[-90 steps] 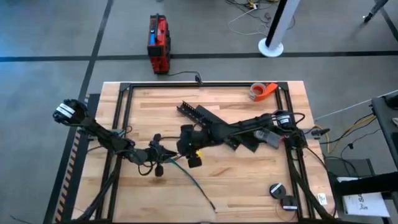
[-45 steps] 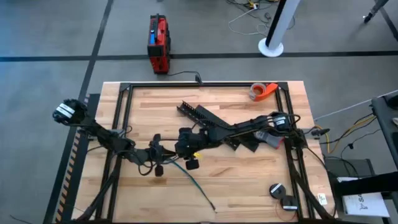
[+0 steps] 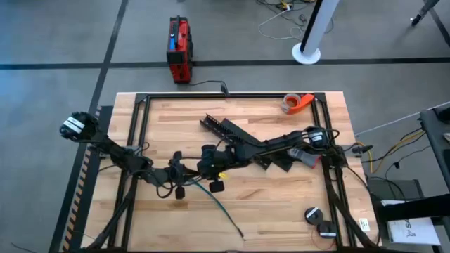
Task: Ziptie cables
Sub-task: Wrap the zip tie around the cable bundle
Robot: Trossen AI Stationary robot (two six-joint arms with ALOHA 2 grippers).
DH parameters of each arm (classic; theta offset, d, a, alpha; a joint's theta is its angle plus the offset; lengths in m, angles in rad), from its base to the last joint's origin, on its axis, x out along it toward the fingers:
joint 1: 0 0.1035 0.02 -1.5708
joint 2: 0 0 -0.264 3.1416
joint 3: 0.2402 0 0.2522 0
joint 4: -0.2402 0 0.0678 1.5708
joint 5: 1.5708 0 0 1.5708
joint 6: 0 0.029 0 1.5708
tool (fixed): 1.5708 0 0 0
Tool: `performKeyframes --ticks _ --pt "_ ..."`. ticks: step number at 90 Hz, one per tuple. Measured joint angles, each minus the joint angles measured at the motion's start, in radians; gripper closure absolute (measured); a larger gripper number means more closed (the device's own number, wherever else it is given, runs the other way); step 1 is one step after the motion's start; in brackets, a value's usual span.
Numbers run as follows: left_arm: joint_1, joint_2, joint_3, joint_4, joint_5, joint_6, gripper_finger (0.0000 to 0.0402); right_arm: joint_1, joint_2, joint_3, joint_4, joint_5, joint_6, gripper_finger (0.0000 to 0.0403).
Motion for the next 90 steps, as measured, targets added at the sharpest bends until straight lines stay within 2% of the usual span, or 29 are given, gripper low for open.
performKeyframes --ticks 37,66,81,90 --pt "0.000 0.000 0.000 0.000 0.000 0.000 0.0401 0.000 0.000 0.001 -0.007 0.000 0.001 0.0400" --pt "0.000 0.000 0.000 -0.002 0.000 0.000 0.0401 0.000 -0.027 0.002 -0.154 0.002 0.027 0.0403" --pt "0.000 0.000 0.000 -0.001 0.000 0.003 0.0401 0.000 -0.042 0.002 -0.139 0.002 0.058 0.0401" --pt "0.000 0.000 0.000 -0.001 0.000 0.007 0.0401 -0.002 -0.034 0.002 -0.120 0.001 0.061 0.0385"
